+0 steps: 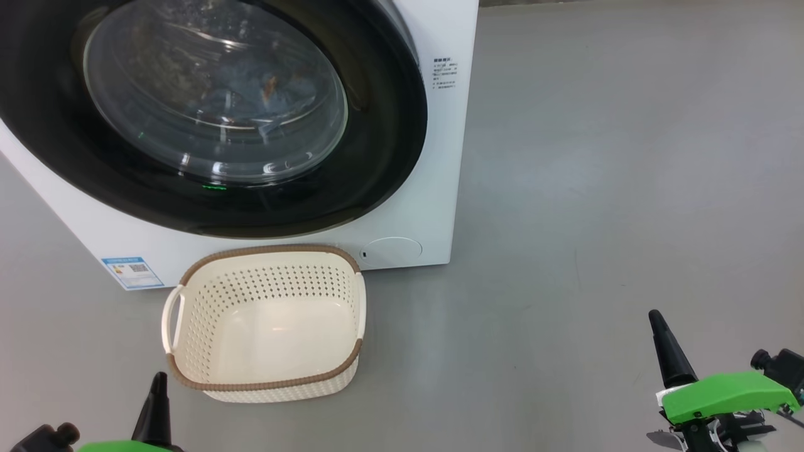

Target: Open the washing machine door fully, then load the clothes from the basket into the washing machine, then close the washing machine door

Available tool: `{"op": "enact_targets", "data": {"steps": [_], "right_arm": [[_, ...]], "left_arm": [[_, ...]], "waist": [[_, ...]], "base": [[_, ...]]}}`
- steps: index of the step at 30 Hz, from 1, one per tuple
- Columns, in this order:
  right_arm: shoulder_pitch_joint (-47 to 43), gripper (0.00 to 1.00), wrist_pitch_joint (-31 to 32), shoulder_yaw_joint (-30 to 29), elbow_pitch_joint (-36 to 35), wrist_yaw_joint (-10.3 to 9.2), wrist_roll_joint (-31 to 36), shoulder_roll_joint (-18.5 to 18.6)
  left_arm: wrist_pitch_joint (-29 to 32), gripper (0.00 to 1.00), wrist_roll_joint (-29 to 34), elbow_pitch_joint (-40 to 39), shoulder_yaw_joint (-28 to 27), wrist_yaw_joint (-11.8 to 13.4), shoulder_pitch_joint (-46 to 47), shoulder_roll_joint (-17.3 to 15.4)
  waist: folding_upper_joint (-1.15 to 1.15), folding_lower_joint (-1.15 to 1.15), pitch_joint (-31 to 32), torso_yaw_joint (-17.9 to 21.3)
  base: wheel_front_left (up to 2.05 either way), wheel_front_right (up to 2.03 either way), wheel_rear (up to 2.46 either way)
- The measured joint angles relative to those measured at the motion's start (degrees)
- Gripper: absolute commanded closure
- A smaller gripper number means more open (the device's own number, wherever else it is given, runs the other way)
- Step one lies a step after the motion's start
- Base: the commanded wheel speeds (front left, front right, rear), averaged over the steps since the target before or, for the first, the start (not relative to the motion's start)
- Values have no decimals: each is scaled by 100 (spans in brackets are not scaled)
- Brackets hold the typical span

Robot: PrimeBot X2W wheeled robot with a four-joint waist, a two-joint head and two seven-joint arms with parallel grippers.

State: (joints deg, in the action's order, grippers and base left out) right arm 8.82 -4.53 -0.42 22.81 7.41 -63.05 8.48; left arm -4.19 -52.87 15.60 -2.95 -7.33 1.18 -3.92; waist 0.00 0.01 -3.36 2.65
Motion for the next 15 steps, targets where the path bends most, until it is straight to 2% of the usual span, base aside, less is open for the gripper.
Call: {"op": "enact_targets", "data": {"steps": [15], "right_arm": [[-70, 100, 246, -165, -155, -1, -646, -134]], "left_arm": [[248, 100, -926, 0, -36, 1, 38, 37]], "waist": [[0, 0, 75, -62]], "base": [[0, 0, 0]]}}
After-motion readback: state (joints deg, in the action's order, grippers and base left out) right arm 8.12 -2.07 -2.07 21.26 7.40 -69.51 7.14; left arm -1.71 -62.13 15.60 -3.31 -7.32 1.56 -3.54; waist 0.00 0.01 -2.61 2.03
